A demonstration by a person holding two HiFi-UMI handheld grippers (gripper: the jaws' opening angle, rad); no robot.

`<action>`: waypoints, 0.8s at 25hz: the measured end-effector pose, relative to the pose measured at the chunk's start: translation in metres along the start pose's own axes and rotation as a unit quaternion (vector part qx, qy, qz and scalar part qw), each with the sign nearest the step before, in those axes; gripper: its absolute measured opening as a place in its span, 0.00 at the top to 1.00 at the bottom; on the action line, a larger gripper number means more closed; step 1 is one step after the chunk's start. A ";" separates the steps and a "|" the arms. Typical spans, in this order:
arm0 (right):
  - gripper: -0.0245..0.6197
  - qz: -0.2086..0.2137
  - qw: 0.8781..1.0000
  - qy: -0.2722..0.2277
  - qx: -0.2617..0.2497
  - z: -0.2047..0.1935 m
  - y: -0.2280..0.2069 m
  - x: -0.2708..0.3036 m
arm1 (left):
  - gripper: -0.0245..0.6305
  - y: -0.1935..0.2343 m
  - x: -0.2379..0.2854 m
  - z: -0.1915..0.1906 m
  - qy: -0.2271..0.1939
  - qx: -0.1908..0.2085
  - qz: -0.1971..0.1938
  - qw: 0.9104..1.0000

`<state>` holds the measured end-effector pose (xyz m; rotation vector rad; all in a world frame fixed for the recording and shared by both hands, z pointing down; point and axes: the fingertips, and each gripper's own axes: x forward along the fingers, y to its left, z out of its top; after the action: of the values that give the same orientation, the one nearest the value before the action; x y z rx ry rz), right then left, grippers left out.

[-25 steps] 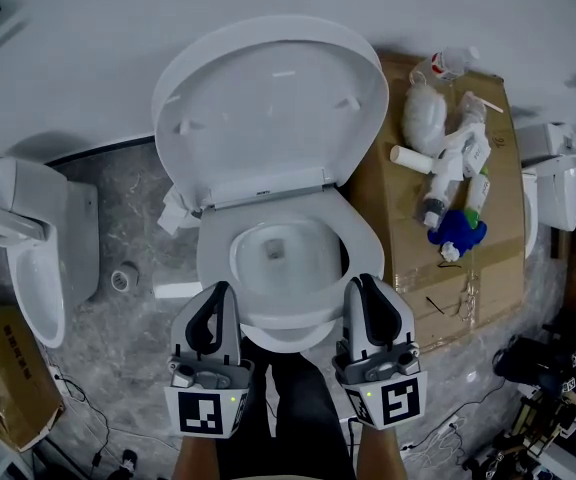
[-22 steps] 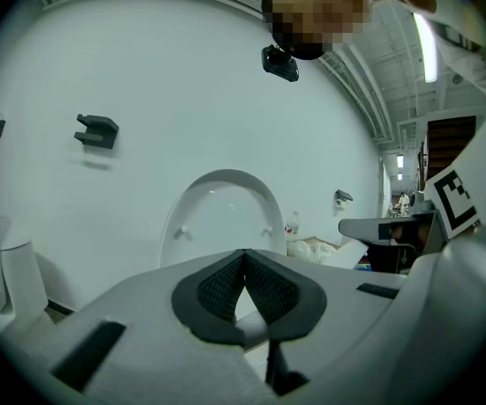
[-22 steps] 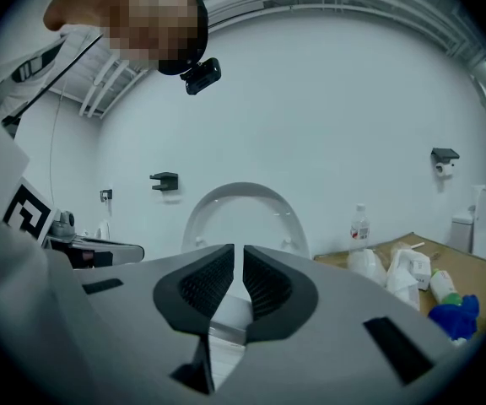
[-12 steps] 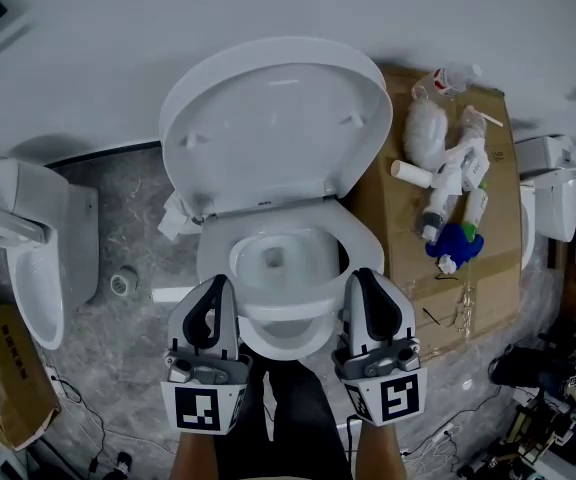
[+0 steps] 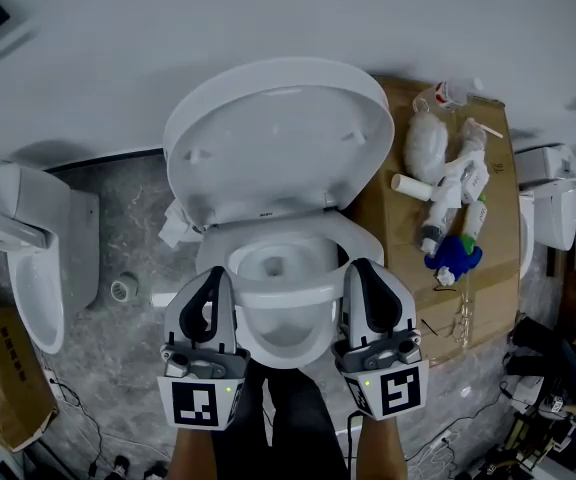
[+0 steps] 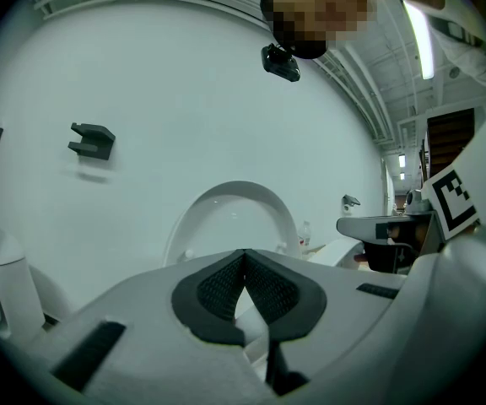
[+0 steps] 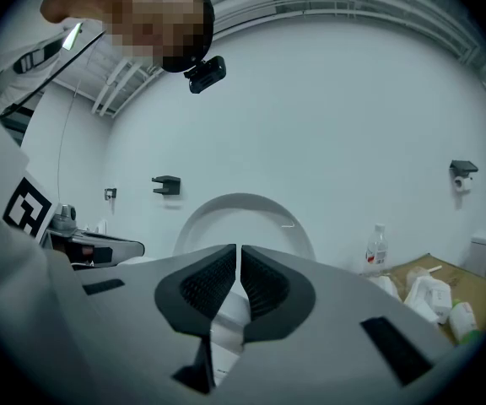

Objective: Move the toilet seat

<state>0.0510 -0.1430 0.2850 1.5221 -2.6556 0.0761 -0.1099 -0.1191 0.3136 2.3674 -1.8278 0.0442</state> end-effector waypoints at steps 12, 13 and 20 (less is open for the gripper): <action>0.94 0.014 1.000 -0.014 -0.004 0.009 -0.006 0.028 | 0.95 0.012 0.022 0.010 -0.010 0.009 0.003 1.000; 0.94 0.014 1.000 -0.015 -0.004 0.010 -0.006 0.030 | 0.95 0.013 0.024 0.011 -0.012 0.010 0.003 1.000; 0.94 0.021 1.000 -0.023 -0.003 0.015 -0.011 0.049 | 0.95 0.021 0.039 0.018 -0.024 0.018 0.003 1.000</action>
<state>0.0353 -0.1917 0.2748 1.4853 -2.7218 0.0365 -0.1210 -0.1642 0.3024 2.4064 -1.8720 0.0208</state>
